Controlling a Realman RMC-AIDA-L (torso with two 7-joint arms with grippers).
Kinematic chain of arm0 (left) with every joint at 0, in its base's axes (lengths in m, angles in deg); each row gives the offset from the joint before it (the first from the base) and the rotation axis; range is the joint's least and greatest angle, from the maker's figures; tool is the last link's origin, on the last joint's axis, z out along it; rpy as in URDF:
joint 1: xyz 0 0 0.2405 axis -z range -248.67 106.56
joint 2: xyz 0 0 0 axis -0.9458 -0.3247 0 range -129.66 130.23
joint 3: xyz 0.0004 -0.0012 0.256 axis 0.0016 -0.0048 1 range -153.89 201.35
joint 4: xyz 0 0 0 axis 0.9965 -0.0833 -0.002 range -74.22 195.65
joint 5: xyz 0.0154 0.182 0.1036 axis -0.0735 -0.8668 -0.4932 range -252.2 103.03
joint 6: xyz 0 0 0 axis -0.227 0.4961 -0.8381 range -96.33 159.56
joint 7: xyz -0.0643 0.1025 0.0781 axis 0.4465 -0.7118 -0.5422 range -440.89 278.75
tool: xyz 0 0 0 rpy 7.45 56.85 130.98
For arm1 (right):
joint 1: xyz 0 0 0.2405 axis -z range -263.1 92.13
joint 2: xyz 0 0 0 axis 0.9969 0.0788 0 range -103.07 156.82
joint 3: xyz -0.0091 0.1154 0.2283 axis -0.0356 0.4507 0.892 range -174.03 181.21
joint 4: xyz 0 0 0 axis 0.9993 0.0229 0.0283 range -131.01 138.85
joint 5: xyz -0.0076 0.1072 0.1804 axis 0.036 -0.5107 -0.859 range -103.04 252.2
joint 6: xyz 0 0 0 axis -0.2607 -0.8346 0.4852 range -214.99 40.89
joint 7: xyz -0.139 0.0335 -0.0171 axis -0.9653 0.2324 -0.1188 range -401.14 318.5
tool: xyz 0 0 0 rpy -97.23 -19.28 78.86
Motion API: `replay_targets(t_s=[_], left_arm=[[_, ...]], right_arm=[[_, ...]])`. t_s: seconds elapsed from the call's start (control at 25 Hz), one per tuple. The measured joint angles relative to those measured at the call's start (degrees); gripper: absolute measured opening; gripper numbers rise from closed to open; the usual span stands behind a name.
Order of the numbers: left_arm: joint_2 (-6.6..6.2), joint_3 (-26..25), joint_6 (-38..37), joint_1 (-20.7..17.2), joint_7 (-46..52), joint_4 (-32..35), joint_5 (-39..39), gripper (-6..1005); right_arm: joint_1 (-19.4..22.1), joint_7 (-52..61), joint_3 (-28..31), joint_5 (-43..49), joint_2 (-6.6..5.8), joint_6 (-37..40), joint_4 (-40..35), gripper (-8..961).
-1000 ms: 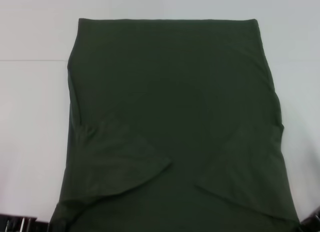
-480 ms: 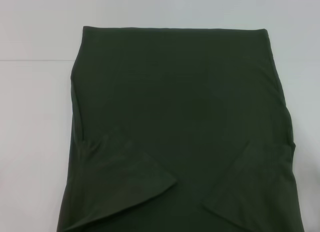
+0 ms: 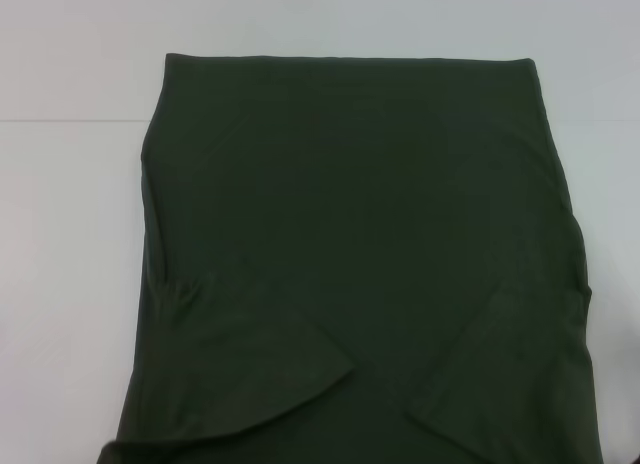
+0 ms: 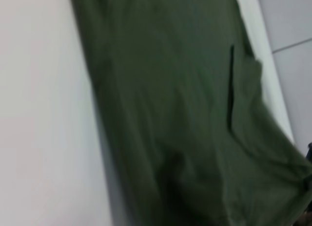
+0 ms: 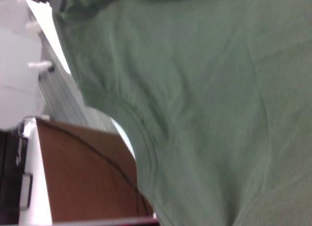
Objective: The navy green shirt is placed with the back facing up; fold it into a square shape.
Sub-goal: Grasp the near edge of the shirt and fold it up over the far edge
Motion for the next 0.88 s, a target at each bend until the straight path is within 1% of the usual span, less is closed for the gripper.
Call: replay_targets(t_s=[0.04,0.12,0.2,0.4,0.48,0.56,0.64,0.88], left_arm=[[0.0,-0.7,0.0,0.5,0.2,-0.3,0.2,7],[0.0,-3.3,-0.1,1.2,0.7,-0.6,0.4,6],[-0.02,-7.2,-0.1,2.0,1.3,-0.8,0.4,6],[-0.32,-15.8,-0.3,3.3,1.7,-0.8,1.7,6],[-0.34,-17.8,-0.3,3.6,1.9,-0.9,3.4,6],[-0.16,-18.6,0.1,3.9,2.1,-1.0,6.1,6],[0.4,-18.9,1.6,4.4,2.3,-1.4,9.7,6],[2.48,-18.8,8.4,6.4,1.0,-2.8,16.4,7]], right_arm=[[0.0,0.0,0.0,0.0,0.0,0.0,0.0,72],[0.0,0.3,2.3,0.0,-0.2,0.0,0.1,72],[0.0,0.6,5.2,0.0,-0.63,-0.1,0.3,72],[-0.3,2.4,14.6,-0.3,-2.5,-0.9,0.9,72],[-0.4,3.1,18.1,-1.2,-3.17,-1.2,0.9,72],[-0.4,4.3,20.6,-3.2,-3.74,-1.8,0.9,72],[-0.1,6.1,21.9,-6.0,-4.13,-3.1,0.9,72],[1.5,9.1,23.9,-15.7,-4.32,-10.0,1.9,72]])
